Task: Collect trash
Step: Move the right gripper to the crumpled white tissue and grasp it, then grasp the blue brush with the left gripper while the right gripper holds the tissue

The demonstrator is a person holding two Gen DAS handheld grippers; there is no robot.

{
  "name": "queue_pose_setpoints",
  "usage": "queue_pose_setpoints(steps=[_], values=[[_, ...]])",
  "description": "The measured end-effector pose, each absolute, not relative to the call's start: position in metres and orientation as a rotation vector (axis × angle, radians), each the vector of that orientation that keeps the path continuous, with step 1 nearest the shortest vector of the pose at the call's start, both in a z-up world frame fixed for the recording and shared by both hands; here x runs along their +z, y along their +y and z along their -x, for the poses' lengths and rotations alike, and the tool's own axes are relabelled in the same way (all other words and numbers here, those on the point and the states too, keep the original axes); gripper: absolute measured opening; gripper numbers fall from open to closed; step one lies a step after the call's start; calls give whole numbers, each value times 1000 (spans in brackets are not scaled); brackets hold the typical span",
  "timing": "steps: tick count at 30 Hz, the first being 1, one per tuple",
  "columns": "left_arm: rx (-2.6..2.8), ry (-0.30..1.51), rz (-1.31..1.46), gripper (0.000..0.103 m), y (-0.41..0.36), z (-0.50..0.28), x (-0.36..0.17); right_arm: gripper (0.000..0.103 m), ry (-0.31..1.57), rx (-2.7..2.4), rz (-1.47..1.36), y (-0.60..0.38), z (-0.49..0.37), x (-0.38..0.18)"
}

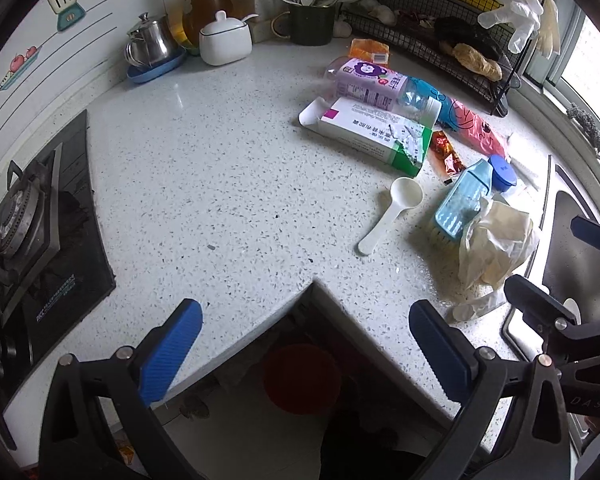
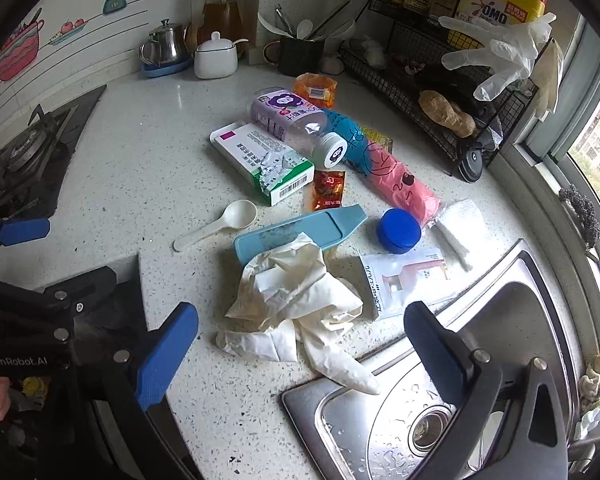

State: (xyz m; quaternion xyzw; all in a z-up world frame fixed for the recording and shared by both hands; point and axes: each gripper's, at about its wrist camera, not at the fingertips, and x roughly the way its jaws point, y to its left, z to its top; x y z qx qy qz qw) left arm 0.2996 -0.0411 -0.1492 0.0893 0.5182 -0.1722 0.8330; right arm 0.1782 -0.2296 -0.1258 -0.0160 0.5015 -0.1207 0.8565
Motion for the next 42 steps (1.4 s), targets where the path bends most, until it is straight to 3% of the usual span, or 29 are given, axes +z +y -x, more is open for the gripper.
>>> queue_pose_setpoints(steps=[8, 11, 12, 14, 15, 16, 19, 29, 42], values=[[-391, 1129, -247, 103, -55, -316, -175, 80, 1143, -180, 58, -237, -206, -158], [-400, 1124, -265, 103, -58, -316, -175, 59, 1187, -132, 21, -239, -209, -170], [-401, 1125, -270, 103, -59, -316, -175, 48, 1200, -127, 9, -240, -208, -174], [-415, 1125, -271, 103, -61, -315, -171, 37, 1203, -117, -22, -241, -204, -174], [-423, 1124, -269, 103, -62, -314, -168, 22, 1200, -120, -31, -241, -202, -172], [-430, 1123, -265, 103, -63, -313, -165, 14, 1201, -123, -35, -241, -200, -170], [-464, 1118, -253, 103, -69, -307, -154, 9, 1195, -126, -86, -243, -186, -159], [-640, 1063, -310, 103, -113, -288, -122, 8, 1132, -270, -236, -278, -137, -120], [-794, 1113, -439, 103, -169, -320, -138, 8, 1132, -445, -338, -306, -145, -123]])
